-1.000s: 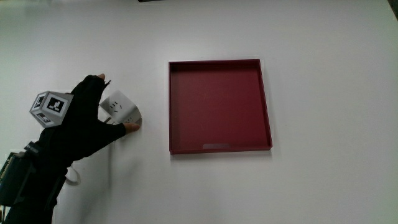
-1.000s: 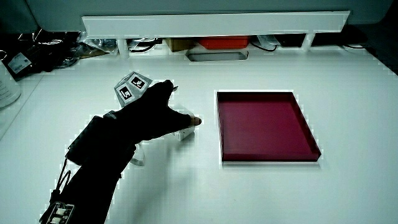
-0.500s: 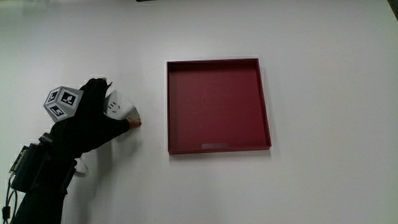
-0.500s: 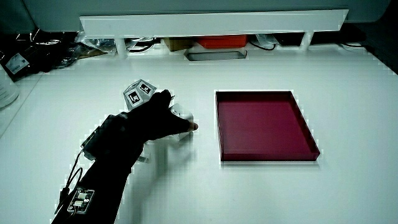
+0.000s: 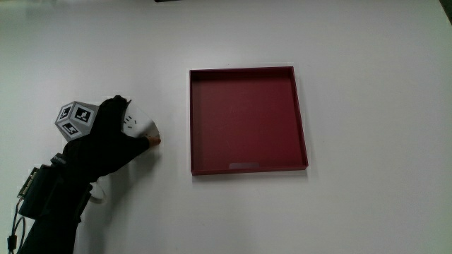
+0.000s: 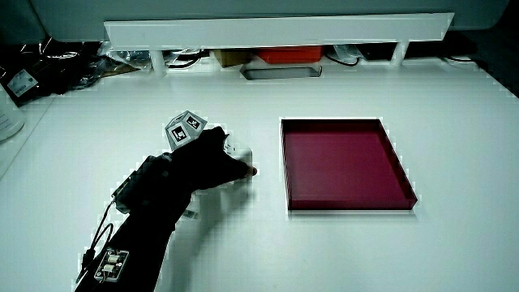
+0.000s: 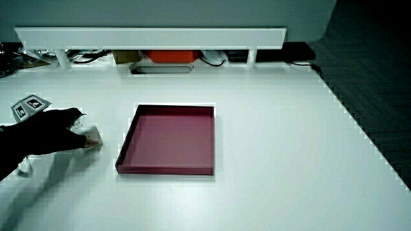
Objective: Pick socket
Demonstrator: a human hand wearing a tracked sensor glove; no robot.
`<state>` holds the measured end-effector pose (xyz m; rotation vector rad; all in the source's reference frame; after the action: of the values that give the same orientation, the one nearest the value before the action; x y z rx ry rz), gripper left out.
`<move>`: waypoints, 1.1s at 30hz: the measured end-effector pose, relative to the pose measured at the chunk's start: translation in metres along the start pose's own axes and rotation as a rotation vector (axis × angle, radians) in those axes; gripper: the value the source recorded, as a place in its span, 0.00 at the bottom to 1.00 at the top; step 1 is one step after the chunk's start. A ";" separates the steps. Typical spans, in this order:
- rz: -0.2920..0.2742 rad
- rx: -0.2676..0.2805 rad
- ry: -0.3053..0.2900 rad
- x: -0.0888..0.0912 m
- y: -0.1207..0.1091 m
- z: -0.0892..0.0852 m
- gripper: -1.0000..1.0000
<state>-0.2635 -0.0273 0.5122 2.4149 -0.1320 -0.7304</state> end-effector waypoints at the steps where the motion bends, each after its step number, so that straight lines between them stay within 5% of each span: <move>1: -0.004 0.003 0.000 0.001 0.000 0.000 0.60; 18: -0.013 0.055 -0.036 -0.001 -0.005 -0.001 1.00; 22: -0.033 0.069 -0.040 0.003 -0.008 0.003 1.00; 26: -0.081 0.080 -0.036 0.021 -0.014 0.011 1.00; 27: -0.048 0.081 -0.054 0.030 -0.017 0.013 1.00; 29: -0.131 0.071 -0.030 0.039 -0.017 0.015 1.00; 30: -0.095 0.079 -0.045 0.049 -0.020 0.017 1.00; 33: -0.131 0.071 -0.086 0.066 -0.021 0.018 1.00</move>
<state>-0.2188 -0.0369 0.4565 2.4778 -0.0347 -0.9035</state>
